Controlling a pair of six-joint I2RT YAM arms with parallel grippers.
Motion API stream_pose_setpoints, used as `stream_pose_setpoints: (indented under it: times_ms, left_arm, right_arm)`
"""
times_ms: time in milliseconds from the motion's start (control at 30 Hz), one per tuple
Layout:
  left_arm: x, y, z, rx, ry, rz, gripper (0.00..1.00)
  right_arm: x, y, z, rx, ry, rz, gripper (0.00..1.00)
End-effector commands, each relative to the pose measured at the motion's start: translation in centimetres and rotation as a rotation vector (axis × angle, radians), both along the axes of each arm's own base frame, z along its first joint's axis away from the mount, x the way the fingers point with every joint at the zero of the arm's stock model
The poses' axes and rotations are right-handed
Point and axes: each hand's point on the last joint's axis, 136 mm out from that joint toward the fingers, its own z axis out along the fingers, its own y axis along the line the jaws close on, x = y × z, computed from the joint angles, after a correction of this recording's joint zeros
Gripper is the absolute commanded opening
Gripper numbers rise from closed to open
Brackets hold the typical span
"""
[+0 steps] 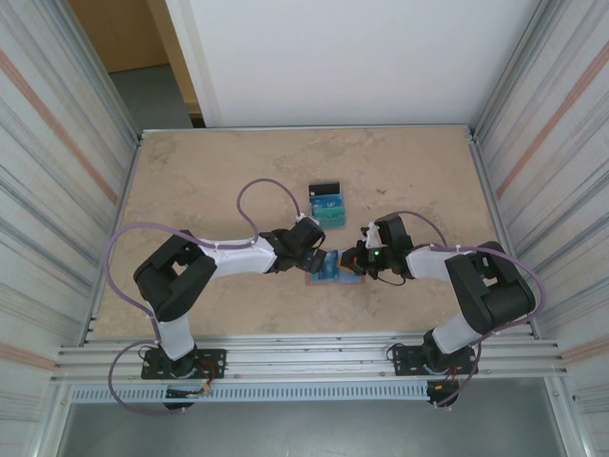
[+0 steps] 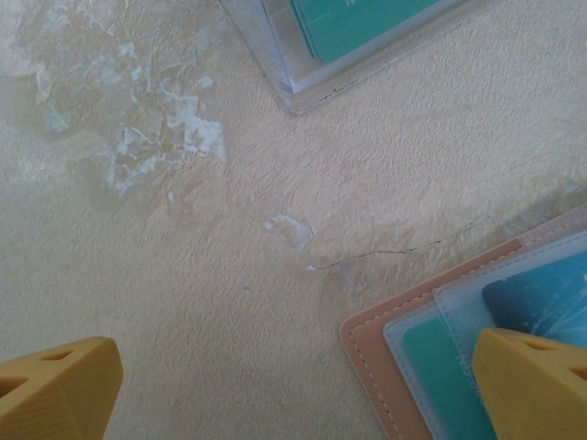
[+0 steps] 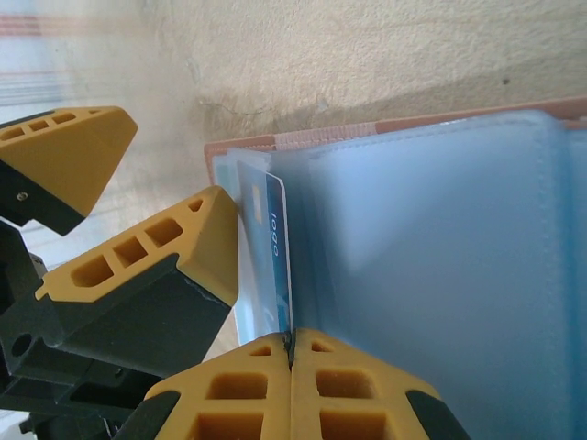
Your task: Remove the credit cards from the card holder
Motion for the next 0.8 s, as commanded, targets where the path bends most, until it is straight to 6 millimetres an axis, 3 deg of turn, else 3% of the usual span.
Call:
stream_pose_setpoints:
  times_ms: [0,500,767]
  left_arm:
    - [-0.5,1.2,-1.6,0.064,0.033,-0.003,0.99]
    - [-0.7,1.0,-2.2,0.098,0.046,-0.026,0.99]
    - [-1.0,0.8,-2.6,0.122,0.051,-0.038,0.99]
  right_arm:
    - [-0.5,-0.5,0.4,-0.003,-0.01,0.005,0.03]
    - [0.3,0.8,1.8,0.113,-0.048,0.005,0.1]
    - [0.5,1.0,0.9,0.108,-0.031,0.004,0.16]
